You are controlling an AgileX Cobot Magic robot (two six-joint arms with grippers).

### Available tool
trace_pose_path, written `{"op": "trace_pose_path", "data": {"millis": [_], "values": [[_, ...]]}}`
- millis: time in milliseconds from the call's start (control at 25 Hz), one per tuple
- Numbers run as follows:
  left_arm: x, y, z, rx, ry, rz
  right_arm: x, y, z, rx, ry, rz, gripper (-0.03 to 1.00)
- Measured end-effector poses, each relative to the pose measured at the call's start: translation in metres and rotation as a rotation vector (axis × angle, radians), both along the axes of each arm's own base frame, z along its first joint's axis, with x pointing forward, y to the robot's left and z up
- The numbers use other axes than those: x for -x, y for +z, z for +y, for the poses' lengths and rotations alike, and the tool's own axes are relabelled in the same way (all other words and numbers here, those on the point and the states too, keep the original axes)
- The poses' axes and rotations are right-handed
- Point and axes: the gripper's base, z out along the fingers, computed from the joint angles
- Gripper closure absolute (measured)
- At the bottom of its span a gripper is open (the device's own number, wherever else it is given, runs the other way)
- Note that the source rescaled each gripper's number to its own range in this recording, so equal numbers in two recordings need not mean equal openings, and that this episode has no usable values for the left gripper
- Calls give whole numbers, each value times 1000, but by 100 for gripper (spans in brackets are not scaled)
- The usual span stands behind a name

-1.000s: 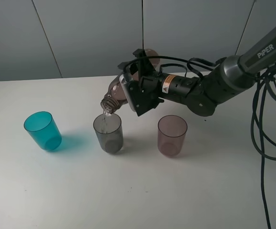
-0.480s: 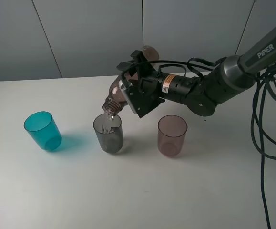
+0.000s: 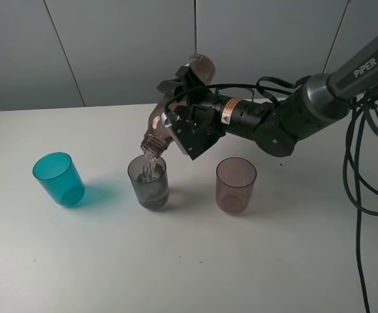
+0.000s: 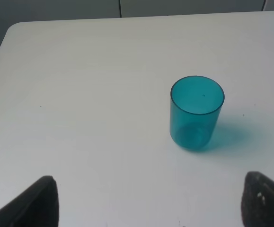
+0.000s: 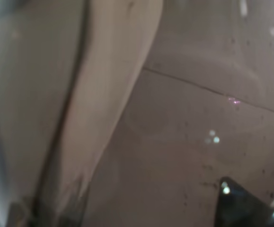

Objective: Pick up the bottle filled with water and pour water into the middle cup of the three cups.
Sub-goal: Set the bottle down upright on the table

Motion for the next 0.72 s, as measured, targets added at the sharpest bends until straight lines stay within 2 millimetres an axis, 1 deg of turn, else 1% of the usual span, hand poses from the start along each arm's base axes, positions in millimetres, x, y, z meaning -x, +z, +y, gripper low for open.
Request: {"op": "trace_pose_path", "data": {"millis": [200, 520, 720], "values": [[0, 0, 0, 0, 0, 0, 1, 4, 2, -6, 17, -25, 97], [0, 0, 0, 0, 0, 0, 2, 23, 2, 4, 31, -112, 97], [0, 0, 0, 0, 0, 0, 2, 28, 2, 24, 41, -156, 97]]}}
